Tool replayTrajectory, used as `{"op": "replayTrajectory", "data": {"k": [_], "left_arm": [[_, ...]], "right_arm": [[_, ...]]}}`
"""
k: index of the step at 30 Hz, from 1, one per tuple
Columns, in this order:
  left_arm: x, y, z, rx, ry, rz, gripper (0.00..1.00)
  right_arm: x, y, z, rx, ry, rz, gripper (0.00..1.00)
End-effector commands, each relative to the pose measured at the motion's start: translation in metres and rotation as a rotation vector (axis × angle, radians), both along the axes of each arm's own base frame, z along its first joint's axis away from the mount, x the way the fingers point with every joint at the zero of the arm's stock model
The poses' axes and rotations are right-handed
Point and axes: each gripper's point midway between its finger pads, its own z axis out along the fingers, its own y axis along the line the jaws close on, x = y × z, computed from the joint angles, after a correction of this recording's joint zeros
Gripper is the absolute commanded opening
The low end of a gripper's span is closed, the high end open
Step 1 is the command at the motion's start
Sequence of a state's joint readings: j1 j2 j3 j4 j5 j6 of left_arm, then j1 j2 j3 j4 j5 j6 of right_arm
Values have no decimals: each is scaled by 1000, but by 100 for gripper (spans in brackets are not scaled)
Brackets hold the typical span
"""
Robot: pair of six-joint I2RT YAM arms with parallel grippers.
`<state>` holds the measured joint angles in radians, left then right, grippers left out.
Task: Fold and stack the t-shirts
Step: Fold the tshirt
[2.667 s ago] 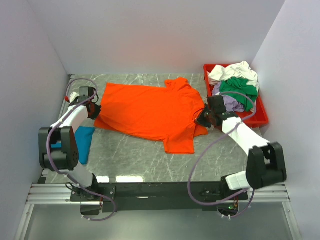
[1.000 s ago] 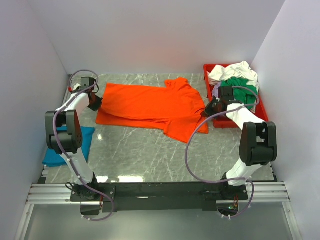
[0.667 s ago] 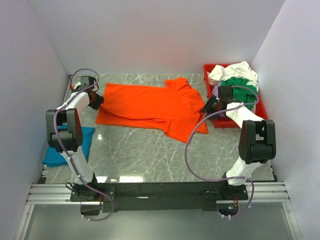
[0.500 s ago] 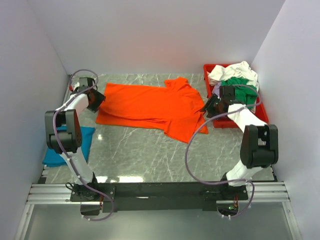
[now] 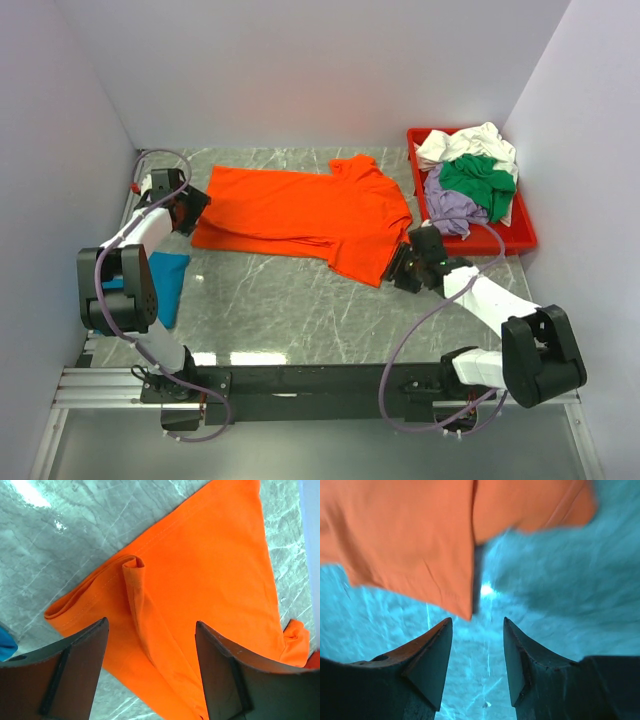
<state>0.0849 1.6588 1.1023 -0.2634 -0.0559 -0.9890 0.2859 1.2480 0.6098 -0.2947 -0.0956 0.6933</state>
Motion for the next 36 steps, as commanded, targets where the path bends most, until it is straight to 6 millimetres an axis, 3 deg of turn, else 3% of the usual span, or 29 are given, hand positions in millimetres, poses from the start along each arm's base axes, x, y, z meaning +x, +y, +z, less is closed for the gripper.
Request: {"op": "replayTrajectory", "data": {"k": [1,14,17,18,20,21,22,27,29,30,32,33,34,36], "left_arm": [[3,-3,17,-16,-64,-5,75],[9,-2,15,-17,-52,-7,75],[12,-1,13,-14,-46,-4,74],[13,0,12,-11,-42,-1,74],[16,2,7,-8,-30,5,74],[16,1,5,-9,-22,4,73],[18,2,4,-6,-20,3,73],[25,3,-11,-8,18,10,71],[32,3,-14,-5,26,6,70],[35,3,-14,-3,26,6,70],[41,3,-15,-4,29,3,69],[44,3,-14,-6,29,3,69],[48,3,-16,-5,34,-1,68],[52,3,-16,-3,37,-3,68]], "right_arm": [[6,12,3,8,-66,-17,52],[19,29,-22,6,-16,-16,48],[23,36,-23,25,-9,-4,42],[25,39,-20,37,-16,-2,32],[29,41,-13,48,-24,4,17],[34,44,-5,52,-36,7,4],[37,45,3,56,-50,8,0],[67,53,53,77,-131,12,0],[76,54,62,90,-126,15,0],[90,54,78,105,-159,9,0],[101,54,81,116,-139,10,0],[115,56,97,133,-168,12,0],[125,51,93,141,-152,0,0],[142,53,110,175,-174,7,0]]}}
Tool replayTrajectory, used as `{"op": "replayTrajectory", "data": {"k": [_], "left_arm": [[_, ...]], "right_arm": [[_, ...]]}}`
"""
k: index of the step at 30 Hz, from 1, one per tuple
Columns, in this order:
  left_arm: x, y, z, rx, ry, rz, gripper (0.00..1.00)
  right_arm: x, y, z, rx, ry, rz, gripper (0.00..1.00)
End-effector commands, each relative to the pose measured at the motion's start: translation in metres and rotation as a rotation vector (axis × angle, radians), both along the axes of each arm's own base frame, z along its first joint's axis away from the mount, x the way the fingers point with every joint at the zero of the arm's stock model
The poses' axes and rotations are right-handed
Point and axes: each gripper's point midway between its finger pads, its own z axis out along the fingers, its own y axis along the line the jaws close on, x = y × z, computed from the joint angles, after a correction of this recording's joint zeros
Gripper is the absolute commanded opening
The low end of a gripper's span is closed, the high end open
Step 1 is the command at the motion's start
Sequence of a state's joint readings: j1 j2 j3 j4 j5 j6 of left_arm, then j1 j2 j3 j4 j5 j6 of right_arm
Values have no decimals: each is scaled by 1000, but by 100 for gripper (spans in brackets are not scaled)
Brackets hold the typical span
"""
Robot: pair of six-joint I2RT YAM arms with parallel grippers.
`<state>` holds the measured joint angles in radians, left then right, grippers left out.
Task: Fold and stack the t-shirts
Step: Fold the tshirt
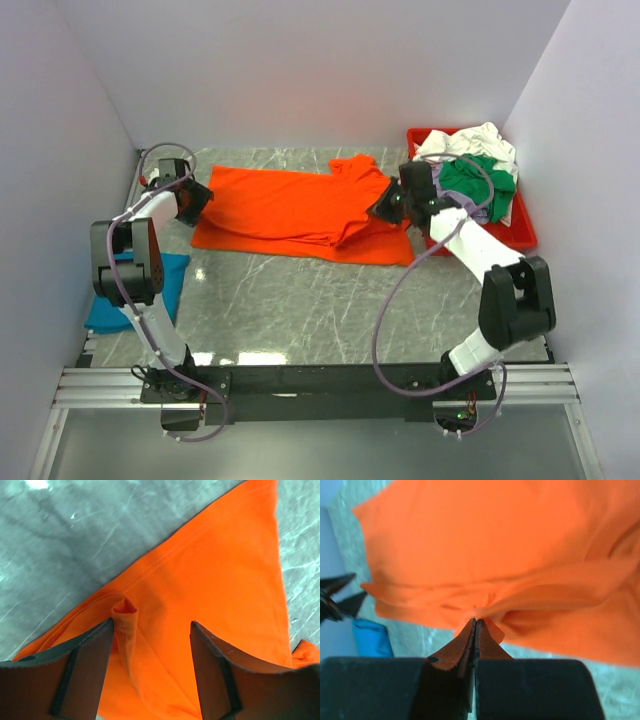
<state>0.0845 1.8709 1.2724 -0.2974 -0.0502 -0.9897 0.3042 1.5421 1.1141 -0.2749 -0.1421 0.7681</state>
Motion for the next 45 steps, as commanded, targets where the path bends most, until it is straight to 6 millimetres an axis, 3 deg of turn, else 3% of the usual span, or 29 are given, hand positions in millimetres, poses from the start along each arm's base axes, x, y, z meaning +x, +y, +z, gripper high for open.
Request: {"op": "replayTrajectory", "data": {"k": [1,2,4,5,8,12,20,27,31,32,36,45], "left_arm": [[20,1,14,8,-35,-1,67],[22,-1,14,7,-33,-5,67],[26,-1,13,6,-32,-4,67],[28,-2,12,7,-30,-8,66],[32,-2,10,5,-27,-9,64],[35,-2,9,9,-24,-11,52],[38,-2,10,12,-25,-19,17],[37,-2,12,15,-29,-25,6],[35,0,14,24,-19,-16,13],[33,2,13,28,-11,-5,26],[20,12,14,83,41,64,52],[20,11,14,112,84,107,55]], "right_arm": [[25,-7,5,34,32,5,0],[36,-7,16,44,11,3,0],[49,-8,10,56,33,2,0],[59,-11,18,68,20,-3,0],[75,-15,9,94,39,-7,0],[92,-19,4,144,36,-5,0],[105,-28,6,183,18,-11,0],[107,-35,12,195,-2,-18,0],[106,-38,14,203,-4,-16,0],[106,-38,14,206,-5,-15,0],[104,-37,15,210,-7,-14,0],[103,-36,8,219,5,-12,0]]}}
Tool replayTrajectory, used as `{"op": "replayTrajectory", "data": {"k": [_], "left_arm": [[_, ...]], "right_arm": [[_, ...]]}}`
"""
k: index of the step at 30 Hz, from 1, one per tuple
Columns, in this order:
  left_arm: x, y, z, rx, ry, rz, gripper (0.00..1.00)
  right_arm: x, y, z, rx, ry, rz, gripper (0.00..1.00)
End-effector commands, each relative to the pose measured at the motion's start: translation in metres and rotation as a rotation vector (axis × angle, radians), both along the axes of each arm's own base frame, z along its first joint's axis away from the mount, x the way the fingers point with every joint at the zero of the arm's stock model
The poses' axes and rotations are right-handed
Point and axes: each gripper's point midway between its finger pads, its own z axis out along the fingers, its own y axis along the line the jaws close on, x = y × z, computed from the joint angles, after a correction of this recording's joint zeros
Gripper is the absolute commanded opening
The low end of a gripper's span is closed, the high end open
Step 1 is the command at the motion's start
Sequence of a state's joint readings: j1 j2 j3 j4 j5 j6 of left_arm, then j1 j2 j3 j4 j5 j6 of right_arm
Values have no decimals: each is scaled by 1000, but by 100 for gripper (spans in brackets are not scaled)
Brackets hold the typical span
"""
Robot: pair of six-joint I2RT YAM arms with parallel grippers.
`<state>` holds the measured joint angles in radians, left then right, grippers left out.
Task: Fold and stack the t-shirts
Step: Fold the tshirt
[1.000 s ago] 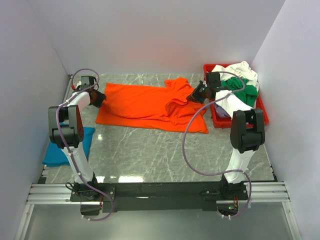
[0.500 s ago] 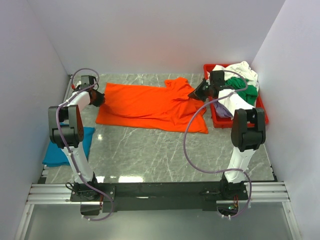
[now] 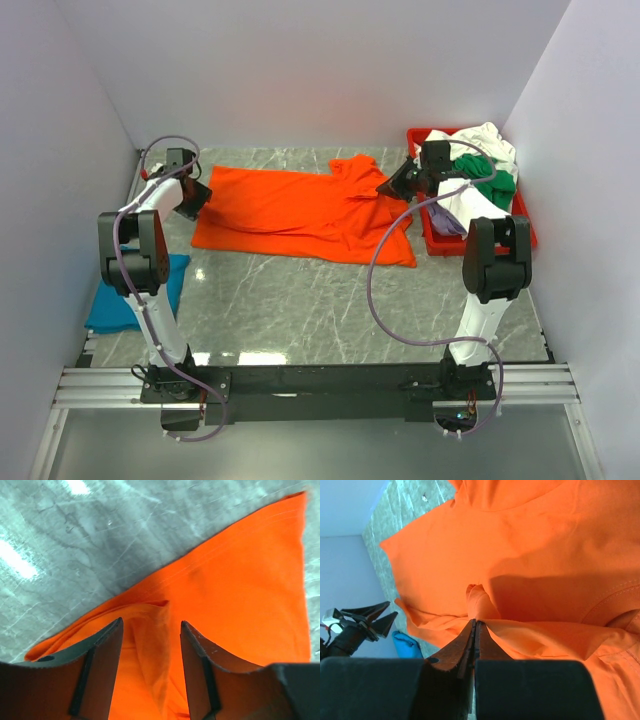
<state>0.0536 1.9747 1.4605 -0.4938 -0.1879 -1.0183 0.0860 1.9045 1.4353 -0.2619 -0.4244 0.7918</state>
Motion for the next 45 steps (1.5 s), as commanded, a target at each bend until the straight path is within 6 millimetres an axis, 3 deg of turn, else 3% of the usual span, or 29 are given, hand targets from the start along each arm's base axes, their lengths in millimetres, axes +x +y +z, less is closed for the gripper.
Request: {"op": "replayTrajectory", "data": {"k": [1,16,20,23,35,45], "left_arm": [[12,0,17,28,-25,33,55],[15,-10,-5,23,40,78,45],[12,-10,-7,25,49,86,27],[10,-9,-5,25,43,87,20],[5,-14,10,11,-5,57,13],[4,-10,18,3,-33,45,10]], "right_arm": [[7,0,22,22,-69,4,0],[7,2,15,33,-55,2,0],[6,2,14,33,-51,6,0],[6,1,15,28,-57,6,0],[5,-19,35,-8,-130,-24,0],[6,-22,32,-12,-134,-25,0]]}}
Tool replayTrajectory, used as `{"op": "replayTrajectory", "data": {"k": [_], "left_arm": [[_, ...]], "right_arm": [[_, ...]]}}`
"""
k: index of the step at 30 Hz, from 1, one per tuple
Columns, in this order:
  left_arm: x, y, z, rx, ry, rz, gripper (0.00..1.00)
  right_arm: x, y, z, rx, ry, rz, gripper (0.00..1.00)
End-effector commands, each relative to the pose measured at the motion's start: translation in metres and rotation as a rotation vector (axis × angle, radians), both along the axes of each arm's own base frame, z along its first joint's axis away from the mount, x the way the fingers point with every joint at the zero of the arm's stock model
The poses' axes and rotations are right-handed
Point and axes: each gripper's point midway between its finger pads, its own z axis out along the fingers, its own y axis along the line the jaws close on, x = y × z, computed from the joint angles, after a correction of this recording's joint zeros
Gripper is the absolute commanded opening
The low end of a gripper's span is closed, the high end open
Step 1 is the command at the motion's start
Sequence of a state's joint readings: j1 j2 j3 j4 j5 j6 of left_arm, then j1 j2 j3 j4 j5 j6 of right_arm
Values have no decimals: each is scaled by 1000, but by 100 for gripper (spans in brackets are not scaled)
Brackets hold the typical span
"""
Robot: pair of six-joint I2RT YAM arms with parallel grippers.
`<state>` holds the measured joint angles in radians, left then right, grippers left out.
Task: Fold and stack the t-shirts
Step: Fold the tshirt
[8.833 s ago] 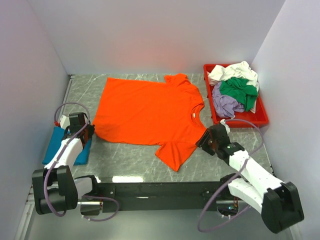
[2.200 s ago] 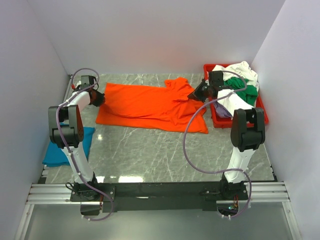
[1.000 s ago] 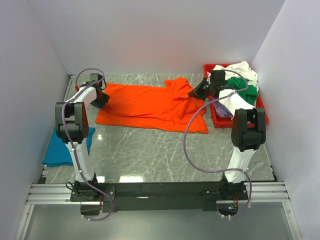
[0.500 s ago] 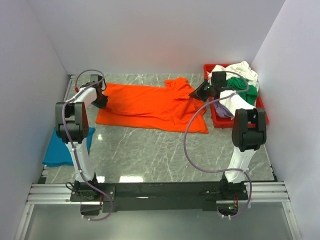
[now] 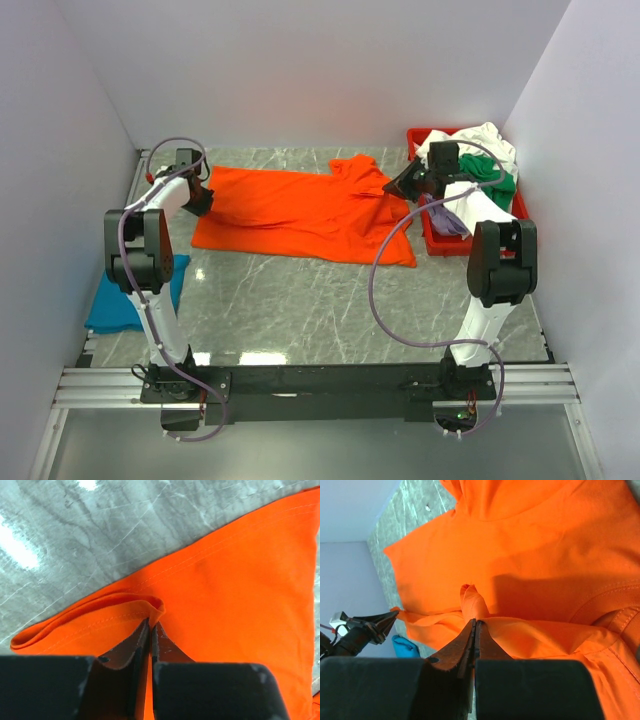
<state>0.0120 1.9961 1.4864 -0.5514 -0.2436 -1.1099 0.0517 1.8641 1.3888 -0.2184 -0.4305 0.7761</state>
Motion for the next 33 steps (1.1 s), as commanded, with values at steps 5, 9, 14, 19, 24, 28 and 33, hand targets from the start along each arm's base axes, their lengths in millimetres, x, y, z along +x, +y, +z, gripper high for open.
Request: {"op": "replayTrajectory", "data": {"k": [5,9,14,19,24,28,33], "left_arm": [[6,4,16,-6,-63,-19,8],[6,6,13,-13,-62,-21,7],[7,8,14,-18,-73,-29,7],[12,7,16,-21,-89,-40,8],[15,7,13,-21,-86,-49,9],[17,9,13,-25,-102,-60,20],[15,10,24,-23,-149,-89,63]], "right_arm": [[6,-8,18,-25,-78,-12,0],[6,-12,15,-35,-72,-21,0],[6,-17,11,-34,-68,-28,0],[6,-20,6,-40,-62,-39,0],[9,-18,0,-30,-54,-27,0],[14,-14,-3,-22,-52,-2,23],[14,-14,5,-60,-51,8,54]]}}
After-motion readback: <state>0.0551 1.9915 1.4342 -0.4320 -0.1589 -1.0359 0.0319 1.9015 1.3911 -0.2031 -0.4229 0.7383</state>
